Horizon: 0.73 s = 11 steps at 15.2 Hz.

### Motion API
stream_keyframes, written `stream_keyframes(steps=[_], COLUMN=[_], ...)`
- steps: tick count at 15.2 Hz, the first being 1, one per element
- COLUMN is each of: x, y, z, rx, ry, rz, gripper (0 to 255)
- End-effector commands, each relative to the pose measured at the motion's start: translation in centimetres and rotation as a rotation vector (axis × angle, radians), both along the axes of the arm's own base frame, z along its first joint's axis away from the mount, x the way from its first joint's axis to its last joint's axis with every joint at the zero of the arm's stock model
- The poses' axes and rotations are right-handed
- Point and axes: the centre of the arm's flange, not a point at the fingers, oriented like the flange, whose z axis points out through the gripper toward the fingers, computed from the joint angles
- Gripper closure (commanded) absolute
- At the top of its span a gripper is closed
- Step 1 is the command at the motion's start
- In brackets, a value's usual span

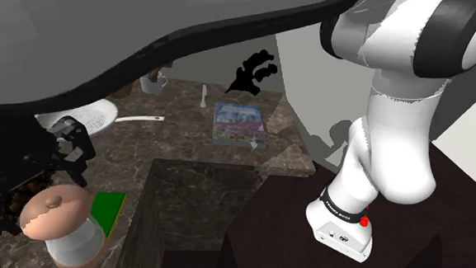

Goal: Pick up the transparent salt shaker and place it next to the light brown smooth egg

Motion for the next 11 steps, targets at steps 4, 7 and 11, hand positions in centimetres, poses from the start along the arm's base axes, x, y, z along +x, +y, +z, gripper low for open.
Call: stream_keyframes(steps=[4,7,11], x=[-0.2,-0.2,-0.2], y=[1.2,1.2,1.2], z=[-2.4,-4.0,-6.1], rx=[0.0,0.0,0.0], ry=[-0.001,-0.001,-0.001], rz=[-0.002,-0.002,-0.002], gripper=[255,255,255])
